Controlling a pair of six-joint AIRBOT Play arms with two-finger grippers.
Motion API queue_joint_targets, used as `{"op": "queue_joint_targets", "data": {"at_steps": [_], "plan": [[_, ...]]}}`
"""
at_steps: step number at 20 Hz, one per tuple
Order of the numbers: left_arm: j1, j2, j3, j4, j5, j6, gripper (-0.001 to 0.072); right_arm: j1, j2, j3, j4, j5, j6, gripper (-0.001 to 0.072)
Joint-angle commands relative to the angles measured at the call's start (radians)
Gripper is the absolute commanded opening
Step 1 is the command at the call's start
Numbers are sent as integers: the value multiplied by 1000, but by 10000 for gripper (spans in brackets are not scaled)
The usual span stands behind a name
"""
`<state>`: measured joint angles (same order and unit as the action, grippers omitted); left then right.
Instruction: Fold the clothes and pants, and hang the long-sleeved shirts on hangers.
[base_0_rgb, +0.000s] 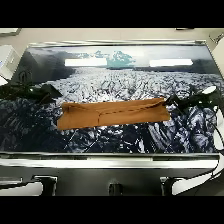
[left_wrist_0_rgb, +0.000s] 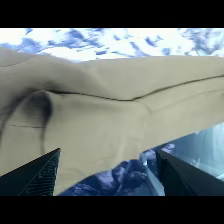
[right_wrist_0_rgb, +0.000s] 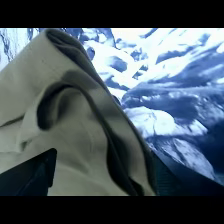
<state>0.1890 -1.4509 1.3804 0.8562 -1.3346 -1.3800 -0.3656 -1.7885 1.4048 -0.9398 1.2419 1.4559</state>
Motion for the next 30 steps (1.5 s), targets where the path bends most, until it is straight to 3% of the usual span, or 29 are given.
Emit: {"op": "queue_joint_targets", "data": {"at_steps": [1,3,4,5,7,8,10,11,13,16,19,23,30], "plan": [[-42,63,3,-11,0,0,668,6,-50,2,71,-13,-38,720],[-84,66,3,-19,9,0,650,35,-70,2,72,-7,-39,714],[-106,66,3,-19,25,0,650,51,-74,2,72,-6,-38,658],[-130,66,3,-19,46,0,650,63,-71,4,80,7,-39,424],[-183,62,2,-19,107,0,642,67,-60,17,135,65,-68,90],[-214,58,-2,-19,155,0,563,64,-45,24,172,105,-89,42],[-298,40,-23,-19,278,-1,172,64,11,25,244,154,-108,40],[-352,23,-35,-19,338,-1,24,68,45,25,276,175,-108,40],[-465,-38,-52,-19,418,-50,26,92,137,25,296,212,-106,40],[-598,-162,-52,-19,439,-152,26,140,292,25,291,227,-79,40],[-678,-255,-52,-64,493,-201,25,181,429,25,288,228,-29,40],[-768,-350,-52,-260,637,-204,25,209,565,25,290,220,26,40],[-1014,-484,13,-792,872,-188,23,209,660,25,299,224,60,39]]}}
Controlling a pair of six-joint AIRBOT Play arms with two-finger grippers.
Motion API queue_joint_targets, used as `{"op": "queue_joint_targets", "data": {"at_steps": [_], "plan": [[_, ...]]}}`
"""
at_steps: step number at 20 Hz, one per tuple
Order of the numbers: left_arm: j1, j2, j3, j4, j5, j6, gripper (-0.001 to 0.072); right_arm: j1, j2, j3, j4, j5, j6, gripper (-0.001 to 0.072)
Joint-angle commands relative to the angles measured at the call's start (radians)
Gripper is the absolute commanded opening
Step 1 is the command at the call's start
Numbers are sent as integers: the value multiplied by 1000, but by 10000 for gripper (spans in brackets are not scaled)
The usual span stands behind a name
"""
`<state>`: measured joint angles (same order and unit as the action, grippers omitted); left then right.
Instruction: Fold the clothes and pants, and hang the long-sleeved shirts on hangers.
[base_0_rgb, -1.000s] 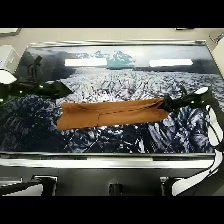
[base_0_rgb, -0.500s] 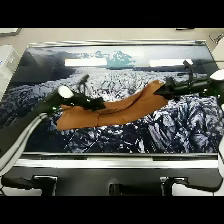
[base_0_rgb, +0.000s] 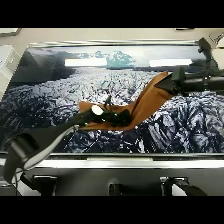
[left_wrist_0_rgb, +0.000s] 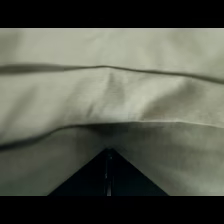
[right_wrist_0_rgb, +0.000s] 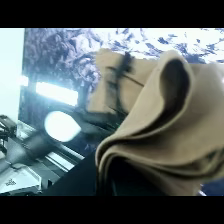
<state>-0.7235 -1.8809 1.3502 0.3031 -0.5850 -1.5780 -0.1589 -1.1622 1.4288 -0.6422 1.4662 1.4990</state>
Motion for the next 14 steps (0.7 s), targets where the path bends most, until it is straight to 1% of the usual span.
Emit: {"op": "queue_joint_targets", "data": {"at_steps": [1,4,5,6,7,9,10,12,14], "plan": [[-137,-85,96,-257,136,9,23,2,33,1,0,-2,20,39],[-166,-156,211,-258,126,8,23,2,10,0,-11,0,28,39],[-151,-156,210,-234,121,11,22,2,-5,0,-9,-3,27,39],[-124,-152,211,-173,87,11,21,2,-23,0,-9,-8,27,39],[-83,-144,211,-81,19,10,20,3,-44,0,-5,-14,27,39],[14,-101,211,162,-121,9,20,37,-88,0,-5,-41,14,39],[73,-60,211,315,-185,-5,20,71,-114,0,-5,-55,7,39],[198,39,211,564,-290,-45,20,161,-169,0,-5,-101,4,39],[332,152,211,707,-371,-46,21,259,-225,0,-4,-189,5,40]]}}
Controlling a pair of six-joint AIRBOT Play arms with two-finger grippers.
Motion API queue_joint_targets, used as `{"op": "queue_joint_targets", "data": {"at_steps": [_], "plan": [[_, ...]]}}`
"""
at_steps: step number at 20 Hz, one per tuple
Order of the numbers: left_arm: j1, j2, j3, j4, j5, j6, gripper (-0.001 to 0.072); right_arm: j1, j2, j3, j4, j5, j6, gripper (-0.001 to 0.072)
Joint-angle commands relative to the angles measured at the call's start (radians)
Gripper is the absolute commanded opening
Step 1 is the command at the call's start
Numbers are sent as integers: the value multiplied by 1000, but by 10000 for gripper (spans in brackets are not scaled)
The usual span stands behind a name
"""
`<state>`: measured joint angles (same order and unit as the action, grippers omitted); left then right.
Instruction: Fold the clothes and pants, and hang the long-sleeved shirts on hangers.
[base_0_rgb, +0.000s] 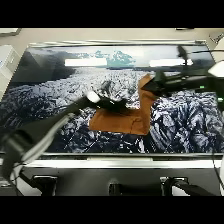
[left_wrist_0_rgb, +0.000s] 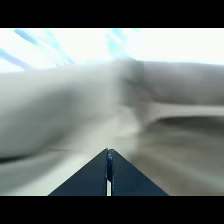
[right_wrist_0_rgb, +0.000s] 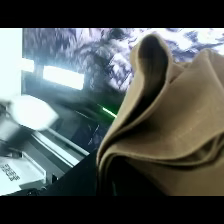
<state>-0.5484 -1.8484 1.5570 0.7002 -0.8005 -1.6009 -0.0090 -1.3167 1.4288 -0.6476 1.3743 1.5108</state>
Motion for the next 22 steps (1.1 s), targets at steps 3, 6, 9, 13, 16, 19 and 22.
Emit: {"op": "queue_joint_targets", "data": {"at_steps": [3,6,9,13,16,19,22], "plan": [[343,294,4,388,-224,-22,22,263,-179,0,14,-239,11,40],[468,447,4,393,-250,5,23,386,-308,0,27,-343,58,41],[518,548,4,393,-276,10,23,468,-420,0,56,-420,113,41],[512,591,4,393,-330,56,23,500,-491,1,192,-471,82,719],[512,590,2,397,-363,84,23,373,-422,2,172,-453,77,714],[512,590,1,412,-366,88,23,142,-316,2,-5,-315,103,713],[512,590,0,411,-362,98,23,-84,-255,-1,-287,-49,160,712]]}}
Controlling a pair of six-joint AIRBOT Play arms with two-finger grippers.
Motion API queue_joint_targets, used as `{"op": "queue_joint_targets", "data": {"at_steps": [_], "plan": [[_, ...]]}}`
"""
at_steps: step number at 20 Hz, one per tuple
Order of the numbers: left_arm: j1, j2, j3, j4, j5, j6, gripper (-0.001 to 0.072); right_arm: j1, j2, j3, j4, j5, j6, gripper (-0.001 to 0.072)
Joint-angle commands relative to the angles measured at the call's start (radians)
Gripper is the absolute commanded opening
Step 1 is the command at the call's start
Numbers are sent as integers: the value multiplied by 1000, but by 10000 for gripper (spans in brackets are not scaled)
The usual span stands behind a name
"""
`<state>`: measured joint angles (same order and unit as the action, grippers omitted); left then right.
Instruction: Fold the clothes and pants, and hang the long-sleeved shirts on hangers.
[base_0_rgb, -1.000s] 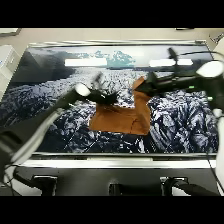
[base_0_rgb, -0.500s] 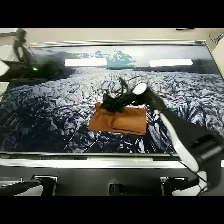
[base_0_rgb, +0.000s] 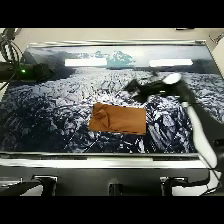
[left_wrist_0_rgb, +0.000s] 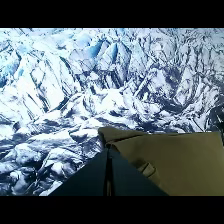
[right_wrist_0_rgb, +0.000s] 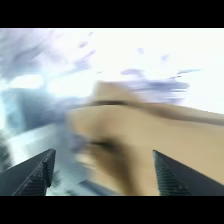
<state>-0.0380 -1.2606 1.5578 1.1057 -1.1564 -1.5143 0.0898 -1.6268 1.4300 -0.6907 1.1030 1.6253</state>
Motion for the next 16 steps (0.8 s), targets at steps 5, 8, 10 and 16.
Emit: {"op": "queue_joint_targets", "data": {"at_steps": [5,8,10,16], "plan": [[0,2,0,4,-7,2,24,-254,52,-243,-337,250,-13,699],[-1,2,0,0,-7,-16,24,-227,30,-380,-109,134,-193,682],[-1,2,0,-5,-7,-16,23,-207,-7,-397,-46,121,-249,674],[-1,2,0,-5,-7,-34,24,-159,-64,-392,71,82,-321,41]]}}
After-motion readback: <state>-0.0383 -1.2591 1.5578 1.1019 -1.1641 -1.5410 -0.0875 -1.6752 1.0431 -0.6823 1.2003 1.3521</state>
